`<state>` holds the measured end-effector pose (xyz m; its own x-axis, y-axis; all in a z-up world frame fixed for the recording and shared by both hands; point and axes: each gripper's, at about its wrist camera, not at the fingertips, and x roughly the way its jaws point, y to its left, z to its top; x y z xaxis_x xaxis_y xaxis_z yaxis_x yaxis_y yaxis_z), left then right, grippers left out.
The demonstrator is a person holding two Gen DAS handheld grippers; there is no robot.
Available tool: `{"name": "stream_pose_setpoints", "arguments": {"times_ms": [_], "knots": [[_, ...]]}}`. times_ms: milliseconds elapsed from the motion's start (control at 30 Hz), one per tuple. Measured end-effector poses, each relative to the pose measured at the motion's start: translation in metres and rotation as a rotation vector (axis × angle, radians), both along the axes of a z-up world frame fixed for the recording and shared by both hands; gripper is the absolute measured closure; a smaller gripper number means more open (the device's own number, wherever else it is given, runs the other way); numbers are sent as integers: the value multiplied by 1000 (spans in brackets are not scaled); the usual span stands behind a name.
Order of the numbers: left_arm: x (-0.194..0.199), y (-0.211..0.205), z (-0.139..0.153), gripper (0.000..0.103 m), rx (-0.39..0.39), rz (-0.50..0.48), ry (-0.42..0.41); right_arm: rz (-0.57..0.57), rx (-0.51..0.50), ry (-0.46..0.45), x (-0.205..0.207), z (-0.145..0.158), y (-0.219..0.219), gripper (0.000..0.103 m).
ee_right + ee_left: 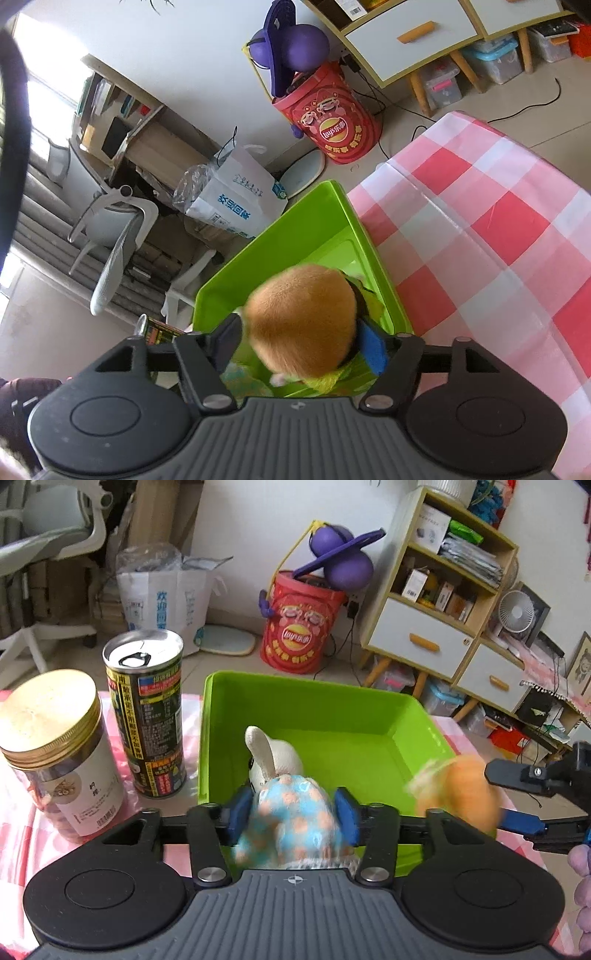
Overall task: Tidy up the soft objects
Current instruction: 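Carry both toys over the green bin and open both tools to drop them, then withdraw both open tools from the bin back over the table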
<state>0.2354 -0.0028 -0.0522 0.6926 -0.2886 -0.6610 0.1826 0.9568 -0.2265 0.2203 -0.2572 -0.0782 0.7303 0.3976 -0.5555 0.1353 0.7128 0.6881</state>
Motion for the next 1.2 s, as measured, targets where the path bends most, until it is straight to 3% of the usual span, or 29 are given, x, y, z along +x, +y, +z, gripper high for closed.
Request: {"name": "stream_pose_setpoints", "arguments": {"times_ms": [300, 633, 833, 967, 1200], "knots": [[-38, 11, 23, 31, 14, 12, -25, 9, -95, -14, -18, 25, 0, 42], [-93, 36, 46, 18, 20, 42, -28, 15, -136, -53, -69, 73, 12, 34], [-126, 46, 62, 6, 40, 69, -30, 18, -167, -23, -103, 91, 26, 29], [-146, 49, 68, 5, 80, 72, -16, 32, -204, 12, -123, 94, 36, 26], [-172, 63, 62, 5, 72, 77, 14, 58, -249, 27, -154, 89, 52, 22]]}}
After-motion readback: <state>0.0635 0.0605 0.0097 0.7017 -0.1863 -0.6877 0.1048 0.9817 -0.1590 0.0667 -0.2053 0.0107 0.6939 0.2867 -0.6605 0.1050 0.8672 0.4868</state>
